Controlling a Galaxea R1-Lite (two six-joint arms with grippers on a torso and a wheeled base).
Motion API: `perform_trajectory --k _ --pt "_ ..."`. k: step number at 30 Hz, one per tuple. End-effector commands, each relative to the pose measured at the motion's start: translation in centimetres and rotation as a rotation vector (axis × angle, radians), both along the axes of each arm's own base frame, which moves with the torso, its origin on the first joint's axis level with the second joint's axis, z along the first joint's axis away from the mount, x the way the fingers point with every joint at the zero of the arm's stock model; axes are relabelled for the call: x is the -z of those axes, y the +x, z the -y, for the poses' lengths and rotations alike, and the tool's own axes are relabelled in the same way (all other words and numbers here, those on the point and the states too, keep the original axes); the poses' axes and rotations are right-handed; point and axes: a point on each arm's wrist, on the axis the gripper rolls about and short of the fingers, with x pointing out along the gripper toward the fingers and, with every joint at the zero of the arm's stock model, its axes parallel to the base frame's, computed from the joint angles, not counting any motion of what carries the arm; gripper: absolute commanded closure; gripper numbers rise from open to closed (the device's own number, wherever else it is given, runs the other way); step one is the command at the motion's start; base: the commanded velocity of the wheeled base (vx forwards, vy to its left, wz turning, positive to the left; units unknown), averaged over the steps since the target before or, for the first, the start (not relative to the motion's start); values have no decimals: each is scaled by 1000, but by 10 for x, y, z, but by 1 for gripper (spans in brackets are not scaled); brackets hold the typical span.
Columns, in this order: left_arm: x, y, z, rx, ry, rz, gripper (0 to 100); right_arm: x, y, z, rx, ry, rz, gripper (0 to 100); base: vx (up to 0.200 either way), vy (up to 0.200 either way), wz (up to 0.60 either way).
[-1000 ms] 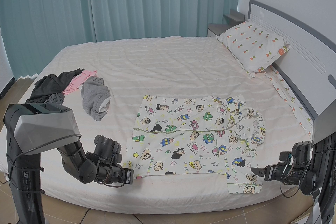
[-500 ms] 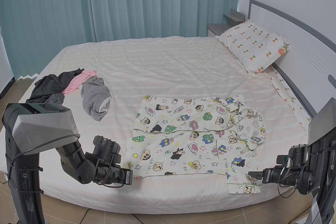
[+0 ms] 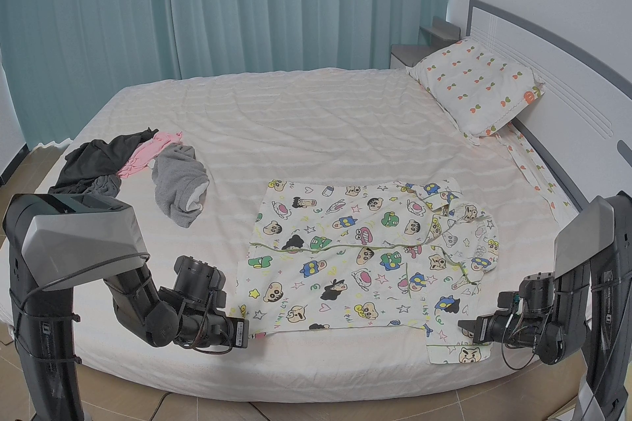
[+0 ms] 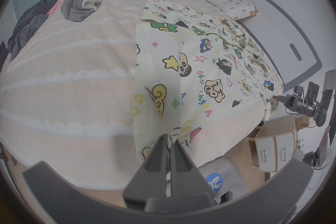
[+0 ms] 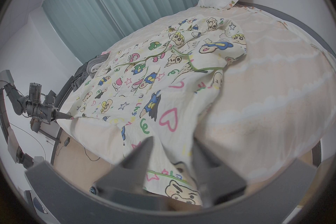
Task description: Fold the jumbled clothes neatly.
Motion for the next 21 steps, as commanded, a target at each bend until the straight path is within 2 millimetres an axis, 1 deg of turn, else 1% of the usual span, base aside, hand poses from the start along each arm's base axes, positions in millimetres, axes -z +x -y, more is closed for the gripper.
perform_trajectory --k 1,3,5,7,8,14,21 --pt "0 -2 -1 0 4 -4 100 11 -2 2 -1 0 -30 100 0 0 0" --pt "0 -3 -1 -1 7 -6 100 10 -4 4 4 5 -36 100 0 0 0" --pt "1 -5 -2 0 10 -13 100 7 -11 10 3 21 -58 100 0 0 0" --pt "1 -5 -2 0 11 -13 100 5 -14 11 -3 26 -65 100 0 0 0" --pt "1 -6 -2 0 14 -15 100 3 -19 11 -12 36 -82 100 0 0 0" --pt "3 -11 -5 -5 42 -25 100 -1 -35 11 -68 68 -128 100 0 0 0" --pt "1 -19 -7 -1 47 -36 100 -1 -37 8 -90 67 -135 100 0 0 0"
